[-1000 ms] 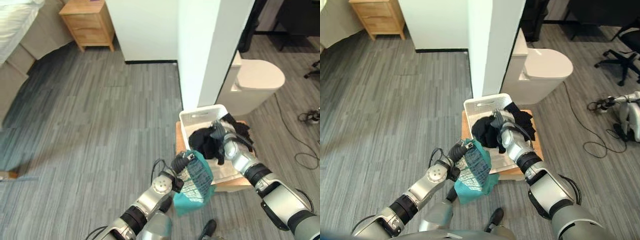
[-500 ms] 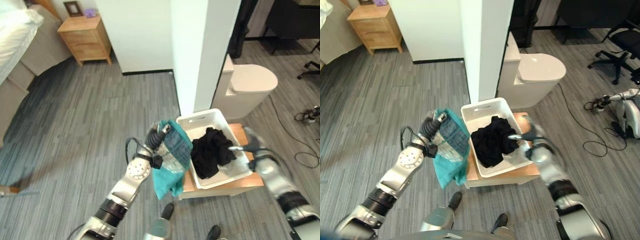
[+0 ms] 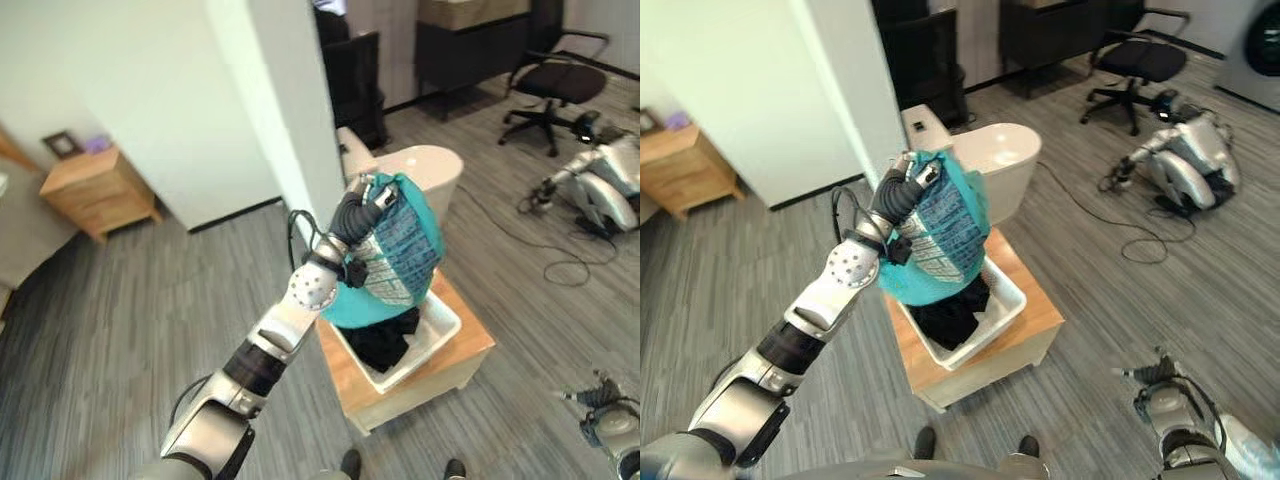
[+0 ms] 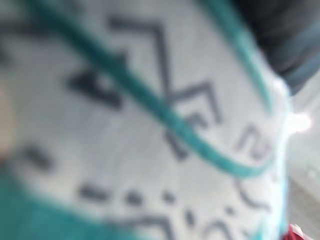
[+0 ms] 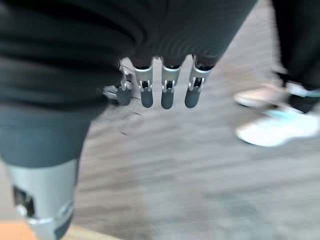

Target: Pick up bed clothes into laundry basket.

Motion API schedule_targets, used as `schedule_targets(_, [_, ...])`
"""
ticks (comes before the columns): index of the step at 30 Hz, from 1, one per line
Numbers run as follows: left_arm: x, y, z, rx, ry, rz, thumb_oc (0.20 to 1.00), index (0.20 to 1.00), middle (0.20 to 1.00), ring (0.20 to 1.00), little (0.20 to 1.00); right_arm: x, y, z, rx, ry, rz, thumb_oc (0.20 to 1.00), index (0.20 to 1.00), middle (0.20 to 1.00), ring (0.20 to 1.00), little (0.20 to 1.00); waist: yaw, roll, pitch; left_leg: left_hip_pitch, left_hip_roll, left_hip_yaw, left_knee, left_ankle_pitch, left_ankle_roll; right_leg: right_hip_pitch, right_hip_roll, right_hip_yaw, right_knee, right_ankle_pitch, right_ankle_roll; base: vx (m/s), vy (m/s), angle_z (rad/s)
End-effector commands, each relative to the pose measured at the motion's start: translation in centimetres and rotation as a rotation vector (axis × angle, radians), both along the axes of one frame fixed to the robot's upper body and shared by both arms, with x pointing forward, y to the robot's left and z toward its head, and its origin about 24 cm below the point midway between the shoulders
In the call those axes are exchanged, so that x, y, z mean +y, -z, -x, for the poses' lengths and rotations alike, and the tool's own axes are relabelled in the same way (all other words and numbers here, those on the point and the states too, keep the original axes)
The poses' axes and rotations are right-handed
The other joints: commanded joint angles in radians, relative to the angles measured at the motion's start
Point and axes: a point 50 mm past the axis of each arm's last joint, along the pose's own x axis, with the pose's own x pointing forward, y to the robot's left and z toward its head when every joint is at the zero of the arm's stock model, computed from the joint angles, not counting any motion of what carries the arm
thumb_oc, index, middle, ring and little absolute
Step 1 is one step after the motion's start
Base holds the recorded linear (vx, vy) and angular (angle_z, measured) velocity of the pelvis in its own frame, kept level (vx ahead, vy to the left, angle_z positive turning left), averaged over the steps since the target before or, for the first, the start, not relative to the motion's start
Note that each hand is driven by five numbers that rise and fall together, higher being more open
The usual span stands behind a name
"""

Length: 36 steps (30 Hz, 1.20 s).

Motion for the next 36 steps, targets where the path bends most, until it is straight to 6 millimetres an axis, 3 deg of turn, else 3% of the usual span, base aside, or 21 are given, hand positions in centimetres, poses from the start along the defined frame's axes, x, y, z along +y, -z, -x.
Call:
schedule_targets(1, [-1.5,-4.6,-2.3,-0.167,-0.074,-0.035,0.200,0.200,0.200,0.200,0.200,0.8,1.1,0.8,-0.020,0.066,-0.108,1.000,1.000,1.000,1.000,1.000,-0.001,-0.048,-0.007,0.023,0.023,0.103,0.010,-0.029,-0.029,0.046,-0.024,0.012,0.017,-0.092,0.037,0.02,-0.026,-0.24])
schedule_targets(5, [-1.7,-2.9,-5.2,-0.120,-0.212,-0.261,0.200,0.200,0.200,0.200,0.200,2.0,1.7,0.8,-0.060,0.083,-0.189,1.000,1.000,1.000,1.000,1.000,-0.055,-0.039,0.004,0.024,0.030,0.144,0.010,-0.036,-0.033,0.023,-0.022,0.048,0.017,-0.085,0.046,0.03,0.001,-0.23])
schedule_targets(8, [-0.3,-2.3,-6.8,-0.095,-0.311,-0.390,0.200,0.200,0.200,0.200,0.200,2.7,1.9,0.4,-0.077,0.076,-0.215,1.000,1.000,1.000,1.000,1.000,-0.078,-0.036,0.011,0.019,0.034,0.169,0.010,-0.037,-0.033,0.001,-0.020,0.071,0.017,-0.078,0.050,-0.02,0.017,-0.44])
schedule_targets(9, [1.7,-2.3,-8.2,-0.066,-0.411,-0.502,0.200,0.200,0.200,0.200,0.200,3.2,2.1,0.1,-0.079,0.051,-0.225,1.000,1.000,1.000,1.000,1.000,-0.101,-0.039,0.017,0.013,0.039,0.184,0.010,-0.038,-0.033,-0.017,-0.016,0.087,0.017,-0.071,0.052,-0.03,0.004,-0.45])
schedule_targets(12, [4.4,-4.0,-9.7,-0.064,-0.533,-0.610,0.200,0.200,0.200,0.200,0.200,3.8,2.4,0.2,-0.057,0.014,-0.222,1.000,1.000,1.000,1.000,1.000,-0.118,-0.051,0.030,0.011,0.049,0.204,0.010,-0.055,-0.034,-0.037,-0.009,0.105,0.017,-0.075,0.054,0.01,-0.005,-0.36])
schedule_targets(16, [6.5,-6.8,-10.4,-0.138,-0.651,-0.764,0.200,0.200,0.200,0.200,0.200,3.8,2.3,-0.4,-0.074,0.017,-0.218,1.000,1.000,1.000,1.000,1.000,-0.132,-0.072,0.050,-0.006,0.057,0.212,0.010,-0.054,-0.035,-0.067,-0.004,0.116,0.017,-0.063,0.058,-0.05,-0.004,-0.13])
schedule_targets(24, [9.5,-12.9,-10.3,-0.401,-0.867,-1.203,0.200,0.200,0.200,0.200,0.200,5.3,2.0,-3.1,-0.140,0.005,-0.229,1.000,1.000,1.000,1.000,1.000,-0.116,-0.122,0.142,-0.076,0.065,0.219,0.010,-0.039,-0.029,-0.152,0.004,0.126,0.026,-0.036,0.067,-0.11,0.024,-0.11])
schedule_targets(26, [10.2,-12.6,-10.3,-0.444,-0.887,-1.340,0.200,0.200,0.200,0.200,0.200,5.7,2.1,-3.4,-0.153,0.004,-0.235,1.000,1.000,1.000,1.000,1.000,-0.102,-0.135,0.181,-0.098,0.063,0.210,0.010,-0.031,-0.026,-0.167,0.001,0.116,0.030,-0.032,0.067,-0.14,0.044,0.02])
schedule_targets(32, [10.6,-11.7,-10.3,-0.489,-0.884,-1.515,0.200,0.200,0.200,0.200,0.200,6.5,1.8,-4.5,-0.209,0.011,-0.259,1.000,1.000,1.000,1.000,1.000,-0.083,-0.155,0.244,-0.141,0.060,0.187,0.010,-0.014,-0.020,-0.200,-0.007,0.097,0.039,-0.024,0.069,-0.07,0.031,0.09])
schedule_targets(36, [12.7,-11.5,-10.2,-0.469,-0.920,-1.640,0.200,0.200,0.200,0.200,0.200,7.1,1.8,-4.9,-0.234,0.000,-0.283,1.000,1.000,1.000,1.000,1.000,-0.061,-0.164,0.286,-0.167,0.058,0.180,0.010,-0.006,-0.017,-0.221,-0.014,0.088,0.046,-0.018,0.075,-0.07,0.035,0.12])
